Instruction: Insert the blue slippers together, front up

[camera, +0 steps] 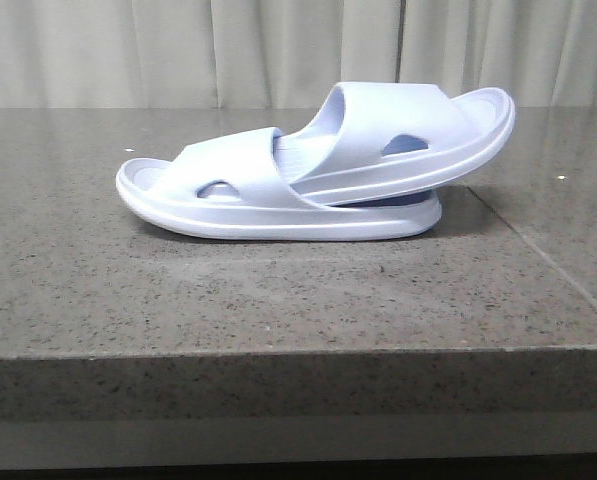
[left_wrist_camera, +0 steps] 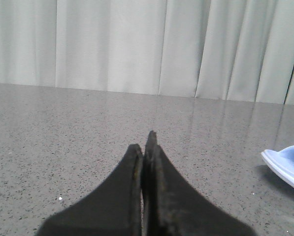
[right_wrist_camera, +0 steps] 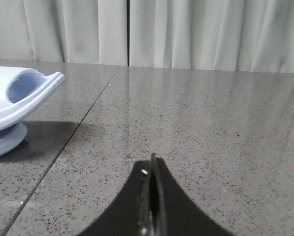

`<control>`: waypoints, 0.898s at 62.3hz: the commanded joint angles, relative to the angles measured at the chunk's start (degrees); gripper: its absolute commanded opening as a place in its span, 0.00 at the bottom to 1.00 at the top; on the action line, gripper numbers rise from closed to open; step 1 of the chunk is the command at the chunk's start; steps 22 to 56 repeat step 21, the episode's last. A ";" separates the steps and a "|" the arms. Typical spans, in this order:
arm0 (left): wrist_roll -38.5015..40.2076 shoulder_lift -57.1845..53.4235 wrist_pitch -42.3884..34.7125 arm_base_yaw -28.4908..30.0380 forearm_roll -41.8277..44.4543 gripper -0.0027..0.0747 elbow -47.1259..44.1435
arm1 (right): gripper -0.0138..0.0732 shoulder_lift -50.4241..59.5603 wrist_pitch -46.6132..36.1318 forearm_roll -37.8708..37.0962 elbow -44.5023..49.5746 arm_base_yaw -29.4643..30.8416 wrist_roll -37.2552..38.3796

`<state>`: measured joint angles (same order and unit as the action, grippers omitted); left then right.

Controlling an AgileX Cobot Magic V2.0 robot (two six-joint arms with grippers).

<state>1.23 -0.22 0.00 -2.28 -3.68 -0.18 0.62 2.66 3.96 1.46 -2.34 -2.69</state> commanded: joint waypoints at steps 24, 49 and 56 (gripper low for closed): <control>0.01 -0.92 -4.53 0.21 0.08 0.01 -0.28 | 0.08 0.94 -4.91 -0.35 -0.28 0.35 -0.49; 0.01 -0.92 -4.53 0.21 0.08 0.01 -0.28 | 0.08 0.94 -4.91 -0.35 -0.28 0.35 -0.49; 0.01 -0.92 -4.53 0.21 0.08 0.01 -0.28 | 0.08 0.94 -4.91 -0.35 -0.28 0.35 -0.49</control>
